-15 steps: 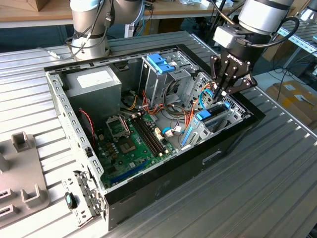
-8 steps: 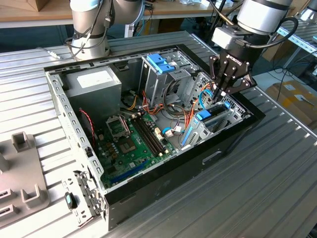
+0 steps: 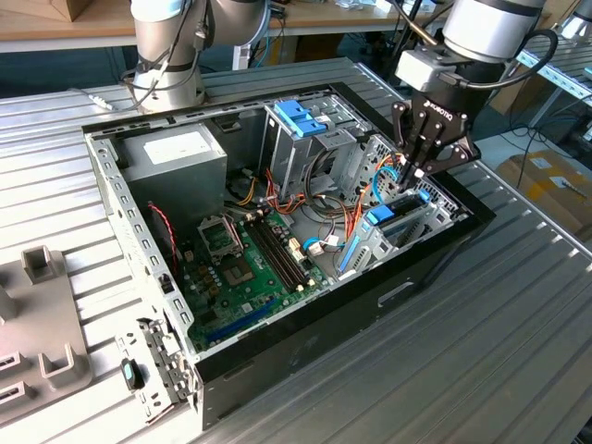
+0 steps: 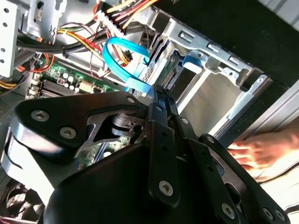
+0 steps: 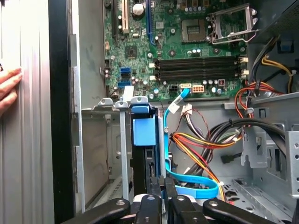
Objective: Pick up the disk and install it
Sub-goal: 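Insert the first disk wire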
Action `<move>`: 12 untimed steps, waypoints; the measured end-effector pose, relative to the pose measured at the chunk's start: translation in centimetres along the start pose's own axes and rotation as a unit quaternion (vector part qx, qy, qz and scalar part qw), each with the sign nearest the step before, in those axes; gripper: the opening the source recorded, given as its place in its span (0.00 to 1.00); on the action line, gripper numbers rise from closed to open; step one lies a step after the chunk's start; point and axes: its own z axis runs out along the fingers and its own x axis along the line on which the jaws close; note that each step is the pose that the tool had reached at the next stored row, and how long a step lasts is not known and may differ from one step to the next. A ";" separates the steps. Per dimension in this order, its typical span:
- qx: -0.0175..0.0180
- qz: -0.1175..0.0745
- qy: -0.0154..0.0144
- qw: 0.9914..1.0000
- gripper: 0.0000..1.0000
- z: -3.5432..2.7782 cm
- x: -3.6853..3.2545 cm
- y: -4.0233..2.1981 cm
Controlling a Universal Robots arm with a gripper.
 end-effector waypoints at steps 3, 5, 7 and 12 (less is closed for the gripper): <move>0.014 0.000 0.000 1.000 0.16 -0.01 0.01 0.10; 0.014 0.000 0.000 1.000 0.16 -0.01 0.01 0.10; 0.014 0.000 0.000 1.000 0.16 -0.01 0.01 0.12; 0.023 0.000 -0.006 1.000 0.16 0.03 0.29 0.66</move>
